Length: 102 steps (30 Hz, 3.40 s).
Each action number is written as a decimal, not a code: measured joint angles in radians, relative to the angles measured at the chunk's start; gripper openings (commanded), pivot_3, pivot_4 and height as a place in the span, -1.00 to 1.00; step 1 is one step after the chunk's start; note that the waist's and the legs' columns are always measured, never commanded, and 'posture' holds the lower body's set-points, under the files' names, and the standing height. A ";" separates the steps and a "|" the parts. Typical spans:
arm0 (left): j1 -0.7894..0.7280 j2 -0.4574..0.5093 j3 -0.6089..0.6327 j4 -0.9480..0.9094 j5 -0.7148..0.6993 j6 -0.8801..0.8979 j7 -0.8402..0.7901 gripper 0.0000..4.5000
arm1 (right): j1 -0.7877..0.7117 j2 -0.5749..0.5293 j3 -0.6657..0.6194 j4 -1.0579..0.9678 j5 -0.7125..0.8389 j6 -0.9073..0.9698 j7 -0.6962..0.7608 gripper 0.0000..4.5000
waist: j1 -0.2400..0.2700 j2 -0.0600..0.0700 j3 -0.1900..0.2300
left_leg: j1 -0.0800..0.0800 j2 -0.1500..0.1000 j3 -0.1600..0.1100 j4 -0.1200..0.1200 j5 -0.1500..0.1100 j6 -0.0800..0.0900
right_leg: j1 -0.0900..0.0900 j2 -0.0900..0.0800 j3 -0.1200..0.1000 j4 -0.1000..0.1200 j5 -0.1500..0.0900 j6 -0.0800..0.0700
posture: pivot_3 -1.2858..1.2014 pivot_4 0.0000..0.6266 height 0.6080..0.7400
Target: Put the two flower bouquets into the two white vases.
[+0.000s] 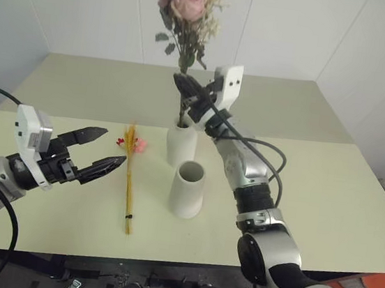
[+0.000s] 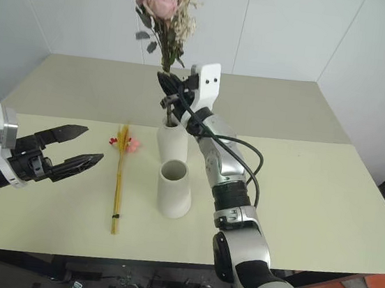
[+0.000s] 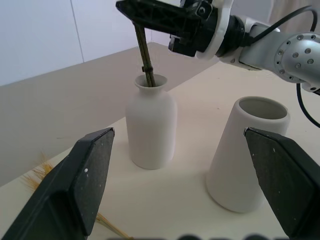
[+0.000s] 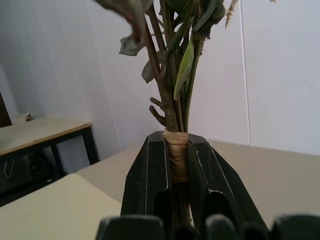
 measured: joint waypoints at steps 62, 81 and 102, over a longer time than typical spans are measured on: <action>-0.577 -0.244 -0.331 0.401 0.465 0.585 0.550 -0.99 | 0.420 -0.916 -0.053 -0.664 0.342 0.385 0.845 1.00 | 0.029 -0.002 0.002 | 0.000 -0.003 -0.002 0.000 0.000 0.000 | 0.002 -0.001 -0.001 -0.001 0.000 0.001 | 0.03 -0.52 1.00; -0.759 -0.496 -0.096 0.151 -0.148 0.305 0.373 -0.99 | 0.562 -1.014 -0.116 -0.573 0.320 0.308 0.976 1.00 | 0.047 -0.003 0.003 | -0.001 -0.003 -0.002 0.008 0.000 0.000 | 0.005 -0.001 -0.001 -0.001 0.001 0.003 | 0.03 -0.52 1.00; -0.721 -0.643 -0.368 0.344 0.018 0.023 0.208 -0.99 | 0.669 -1.027 -0.208 -0.690 0.349 0.322 0.891 1.00 | 0.055 -0.003 0.003 | -0.001 -0.004 -0.002 0.009 0.000 0.000 | 0.007 -0.002 -0.001 -0.001 0.001 0.004 | 0.03 -0.52 1.00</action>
